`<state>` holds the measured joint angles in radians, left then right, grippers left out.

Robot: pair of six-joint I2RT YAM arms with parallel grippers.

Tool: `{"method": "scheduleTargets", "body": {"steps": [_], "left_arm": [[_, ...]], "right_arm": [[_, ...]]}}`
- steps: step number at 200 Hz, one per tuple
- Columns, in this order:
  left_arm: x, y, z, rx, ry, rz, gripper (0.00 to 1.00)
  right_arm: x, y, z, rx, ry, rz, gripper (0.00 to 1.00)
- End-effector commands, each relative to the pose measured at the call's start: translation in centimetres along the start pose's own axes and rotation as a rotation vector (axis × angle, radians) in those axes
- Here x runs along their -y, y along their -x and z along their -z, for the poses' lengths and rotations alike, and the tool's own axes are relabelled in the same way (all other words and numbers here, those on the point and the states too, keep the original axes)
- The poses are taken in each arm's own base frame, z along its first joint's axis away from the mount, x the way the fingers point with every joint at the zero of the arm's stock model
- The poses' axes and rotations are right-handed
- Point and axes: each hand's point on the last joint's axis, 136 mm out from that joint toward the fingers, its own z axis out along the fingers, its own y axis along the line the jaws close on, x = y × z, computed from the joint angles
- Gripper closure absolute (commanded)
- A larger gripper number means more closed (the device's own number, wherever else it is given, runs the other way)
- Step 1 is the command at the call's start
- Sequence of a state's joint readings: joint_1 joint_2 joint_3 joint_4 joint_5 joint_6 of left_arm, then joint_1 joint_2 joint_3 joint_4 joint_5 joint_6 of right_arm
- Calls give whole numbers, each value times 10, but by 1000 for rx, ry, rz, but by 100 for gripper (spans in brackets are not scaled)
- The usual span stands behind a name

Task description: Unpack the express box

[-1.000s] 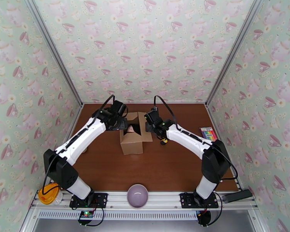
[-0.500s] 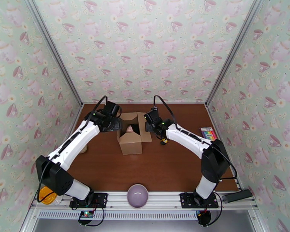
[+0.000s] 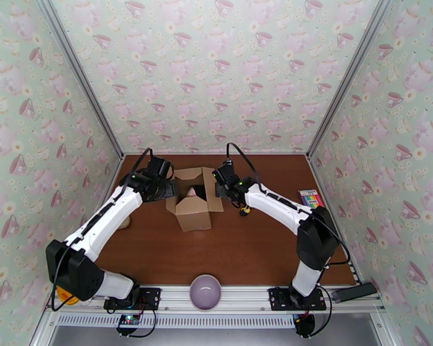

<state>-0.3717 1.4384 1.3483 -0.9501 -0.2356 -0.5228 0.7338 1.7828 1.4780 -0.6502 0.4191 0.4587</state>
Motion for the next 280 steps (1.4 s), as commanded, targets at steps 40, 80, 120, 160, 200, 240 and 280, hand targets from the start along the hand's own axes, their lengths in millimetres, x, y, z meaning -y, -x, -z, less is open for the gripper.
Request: {"method": "scheduleTargets", "body": {"steps": [40, 80, 120, 160, 200, 240, 280], "left_arm": [[-6, -13, -15, -20, -38, 42, 24], [-9, -17, -21, -14, -78, 85, 26], [-17, -25, -30, -21, -120, 149, 29], [-17, -36, -42, -23, -199, 214, 37], [-4, -39, -46, -16, -301, 244, 47], [4, -50, -59, -13, -379, 301, 51], [9, -61, -71, -15, -431, 362, 54]], "right_arm": [[-6, -2, -4, -22, -12, 36, 31], [-8, -2, -4, -25, -10, 39, 30], [-10, -1, -5, -29, -2, 41, 31], [-12, -1, -7, -33, 2, 42, 31], [-13, -1, -7, -37, 8, 42, 31], [-16, -2, -7, -39, 21, 38, 31], [-18, -2, -7, -40, 30, 36, 31]]}}
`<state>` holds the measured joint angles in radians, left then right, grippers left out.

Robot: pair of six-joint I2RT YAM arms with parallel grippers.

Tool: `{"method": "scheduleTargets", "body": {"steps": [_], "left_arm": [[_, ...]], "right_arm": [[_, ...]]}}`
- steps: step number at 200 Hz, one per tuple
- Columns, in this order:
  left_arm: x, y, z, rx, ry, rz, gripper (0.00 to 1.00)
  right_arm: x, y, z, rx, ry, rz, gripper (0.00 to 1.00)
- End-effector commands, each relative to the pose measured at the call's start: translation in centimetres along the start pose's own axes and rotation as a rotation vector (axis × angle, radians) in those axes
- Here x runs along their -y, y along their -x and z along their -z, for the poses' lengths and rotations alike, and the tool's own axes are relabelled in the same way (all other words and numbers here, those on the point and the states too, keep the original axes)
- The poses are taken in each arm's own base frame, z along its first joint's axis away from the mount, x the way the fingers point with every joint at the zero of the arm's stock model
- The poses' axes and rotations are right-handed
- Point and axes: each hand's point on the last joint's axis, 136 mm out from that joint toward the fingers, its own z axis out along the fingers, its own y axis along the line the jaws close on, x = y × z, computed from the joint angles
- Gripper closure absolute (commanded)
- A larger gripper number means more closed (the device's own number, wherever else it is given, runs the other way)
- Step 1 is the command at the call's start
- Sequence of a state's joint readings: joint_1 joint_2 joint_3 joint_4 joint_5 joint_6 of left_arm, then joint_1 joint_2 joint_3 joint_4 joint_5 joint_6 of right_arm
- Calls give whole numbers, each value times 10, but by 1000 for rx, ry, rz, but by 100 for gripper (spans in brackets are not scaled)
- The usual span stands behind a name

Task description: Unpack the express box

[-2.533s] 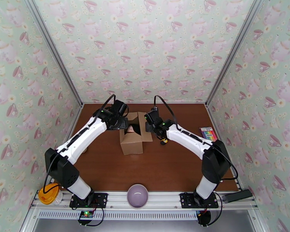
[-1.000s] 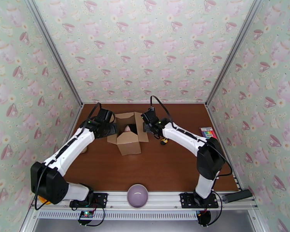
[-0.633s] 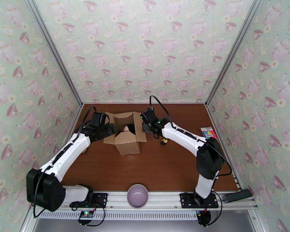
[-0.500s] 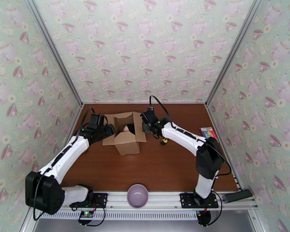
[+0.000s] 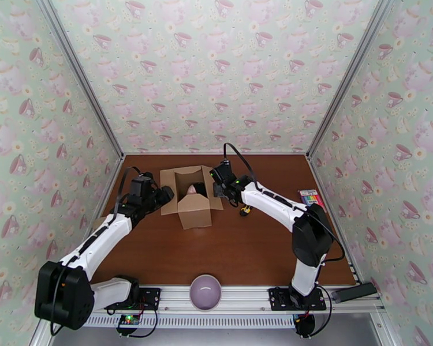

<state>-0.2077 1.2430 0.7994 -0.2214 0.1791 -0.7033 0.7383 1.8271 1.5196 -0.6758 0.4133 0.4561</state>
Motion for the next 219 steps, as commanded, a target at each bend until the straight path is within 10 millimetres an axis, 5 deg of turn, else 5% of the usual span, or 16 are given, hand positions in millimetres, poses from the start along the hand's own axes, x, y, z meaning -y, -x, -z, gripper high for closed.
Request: {"method": "scheduleTargets", "body": {"steps": [1, 116, 172, 219], "left_arm": [[-29, -43, -15, -121, 53, 79, 54], [-56, -75, -32, -73, 9, 319, 53], [-62, -64, -14, -16, 71, 256, 36], [-65, -63, -12, -10, 92, 241, 35]], "right_arm": [[-12, 0, 0, -15, 33, 20, 31], [-24, 5, -3, -14, 81, 13, 31], [-26, 9, -3, -8, 82, 22, 31], [-26, 8, -5, -12, 78, 23, 31]]}}
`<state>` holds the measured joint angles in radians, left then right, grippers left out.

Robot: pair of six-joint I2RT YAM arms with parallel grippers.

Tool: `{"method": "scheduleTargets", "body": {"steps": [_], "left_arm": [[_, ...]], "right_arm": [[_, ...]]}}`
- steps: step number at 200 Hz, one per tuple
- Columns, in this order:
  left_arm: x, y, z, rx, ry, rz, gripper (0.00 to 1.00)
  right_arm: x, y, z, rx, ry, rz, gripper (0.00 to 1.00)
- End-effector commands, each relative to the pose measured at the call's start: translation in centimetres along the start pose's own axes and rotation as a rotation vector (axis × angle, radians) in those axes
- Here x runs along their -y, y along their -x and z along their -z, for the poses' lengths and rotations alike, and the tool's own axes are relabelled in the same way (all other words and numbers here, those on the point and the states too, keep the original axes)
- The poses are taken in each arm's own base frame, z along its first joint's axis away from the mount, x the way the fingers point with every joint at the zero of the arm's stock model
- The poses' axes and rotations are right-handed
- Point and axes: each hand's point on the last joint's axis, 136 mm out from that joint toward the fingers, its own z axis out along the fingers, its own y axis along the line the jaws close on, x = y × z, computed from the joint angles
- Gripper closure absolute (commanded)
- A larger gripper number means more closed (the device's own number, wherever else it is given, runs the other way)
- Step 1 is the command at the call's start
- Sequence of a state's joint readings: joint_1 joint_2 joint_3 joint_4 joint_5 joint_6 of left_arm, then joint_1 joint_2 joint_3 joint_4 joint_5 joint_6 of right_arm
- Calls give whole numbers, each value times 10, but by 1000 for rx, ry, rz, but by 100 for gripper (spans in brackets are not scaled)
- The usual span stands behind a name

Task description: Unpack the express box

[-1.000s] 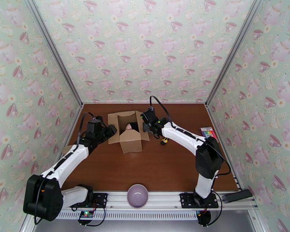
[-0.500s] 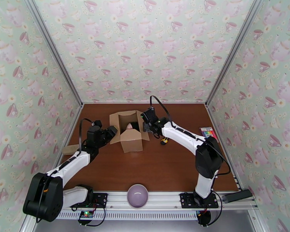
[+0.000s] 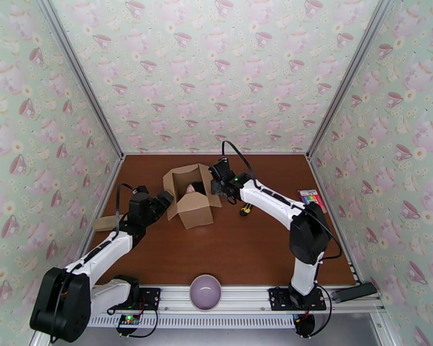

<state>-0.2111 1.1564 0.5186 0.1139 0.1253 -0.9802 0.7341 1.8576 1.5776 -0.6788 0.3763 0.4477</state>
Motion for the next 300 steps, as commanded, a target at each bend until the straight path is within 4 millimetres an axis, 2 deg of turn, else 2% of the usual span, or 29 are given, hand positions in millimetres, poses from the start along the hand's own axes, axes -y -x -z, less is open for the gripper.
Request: {"method": "scheduleTargets", "body": {"steps": [1, 35, 94, 168, 206, 241, 300], "left_arm": [[-49, -35, -1, -121, 179, -17, 35], [-54, -42, -8, -148, 187, -1, 35], [-45, -52, -10, -170, 181, -20, 37], [-16, -81, -6, -200, 149, -70, 38], [-1, -94, -9, -219, 138, -107, 38], [13, -107, -12, -236, 121, -134, 38], [30, -114, -21, -231, 104, -164, 38]], "right_arm": [[-16, -3, -5, -17, 38, 27, 31], [-19, -1, -6, -16, 51, 26, 31], [-34, 9, -14, -13, 88, 61, 30], [-43, 30, -33, -7, 147, 76, 30], [-41, 44, -44, -4, 172, 64, 30], [-49, 54, -55, -1, 218, 48, 30], [-64, 73, -70, 23, 263, 40, 30]]}}
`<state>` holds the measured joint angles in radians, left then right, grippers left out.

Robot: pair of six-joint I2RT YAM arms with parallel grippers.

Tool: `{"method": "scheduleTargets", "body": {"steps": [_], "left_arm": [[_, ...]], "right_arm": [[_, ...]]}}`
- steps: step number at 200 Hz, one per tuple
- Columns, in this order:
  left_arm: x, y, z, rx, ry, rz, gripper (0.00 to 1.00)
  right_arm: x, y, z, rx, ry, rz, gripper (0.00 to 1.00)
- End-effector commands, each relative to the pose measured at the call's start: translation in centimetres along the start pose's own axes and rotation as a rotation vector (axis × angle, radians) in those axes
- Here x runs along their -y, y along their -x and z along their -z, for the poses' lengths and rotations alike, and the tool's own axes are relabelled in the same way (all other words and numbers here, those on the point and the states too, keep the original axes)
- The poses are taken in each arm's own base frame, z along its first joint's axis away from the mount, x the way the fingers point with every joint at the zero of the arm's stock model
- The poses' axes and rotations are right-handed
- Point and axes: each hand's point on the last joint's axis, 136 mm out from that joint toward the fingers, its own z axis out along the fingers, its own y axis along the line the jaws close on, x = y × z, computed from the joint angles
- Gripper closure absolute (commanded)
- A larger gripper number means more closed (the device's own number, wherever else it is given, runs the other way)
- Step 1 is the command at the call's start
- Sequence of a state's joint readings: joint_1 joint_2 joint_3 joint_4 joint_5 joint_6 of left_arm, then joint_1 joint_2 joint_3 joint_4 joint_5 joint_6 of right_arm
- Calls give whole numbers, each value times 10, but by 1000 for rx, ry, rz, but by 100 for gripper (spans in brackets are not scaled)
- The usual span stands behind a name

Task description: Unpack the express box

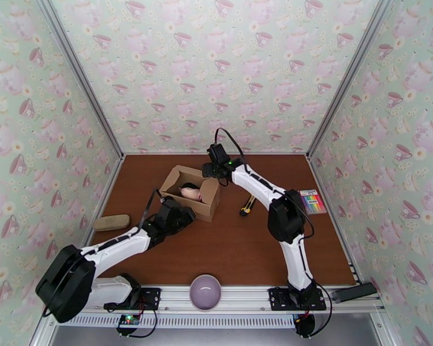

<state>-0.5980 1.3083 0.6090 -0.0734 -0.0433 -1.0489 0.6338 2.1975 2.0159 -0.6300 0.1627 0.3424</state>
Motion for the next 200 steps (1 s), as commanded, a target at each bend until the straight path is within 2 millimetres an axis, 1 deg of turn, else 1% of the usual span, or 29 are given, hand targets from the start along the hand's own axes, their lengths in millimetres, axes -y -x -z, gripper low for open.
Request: {"method": "scheduleTargets", "body": {"steps": [1, 16, 27, 49, 83, 105, 120, 154, 167, 186, 200], "left_arm": [[20, 8, -2, 27, -35, -12, 38], [24, 8, -6, 26, -36, -21, 38], [29, 9, -7, 26, -42, -27, 38], [35, 7, -8, 25, -51, -37, 38], [42, 3, 0, 21, -68, -55, 38], [47, -2, 8, 16, -64, -99, 38], [49, -9, 15, 11, -55, -129, 38], [57, -21, 33, 10, -65, -176, 38], [59, -25, 40, 7, -66, -192, 38], [61, -27, 52, 16, -67, -214, 38], [65, -25, 65, 35, -70, -237, 38]], "right_arm": [[-25, -6, -8, -36, 80, 44, 30], [-26, -2, -11, -31, 84, 52, 30], [-26, 5, -10, -16, 85, 52, 30], [-26, 19, -4, 12, 98, 55, 29], [-25, 38, 16, 57, 105, 63, 28], [-26, 47, 34, 79, 115, 65, 24], [-26, 48, 44, 80, 121, 62, 23], [-12, 49, 65, 102, 46, 61, 23], [-10, 48, 72, 111, 39, 62, 23], [-8, 46, 83, 124, 31, 55, 23], [-3, 46, 91, 135, 7, 53, 22]]}}
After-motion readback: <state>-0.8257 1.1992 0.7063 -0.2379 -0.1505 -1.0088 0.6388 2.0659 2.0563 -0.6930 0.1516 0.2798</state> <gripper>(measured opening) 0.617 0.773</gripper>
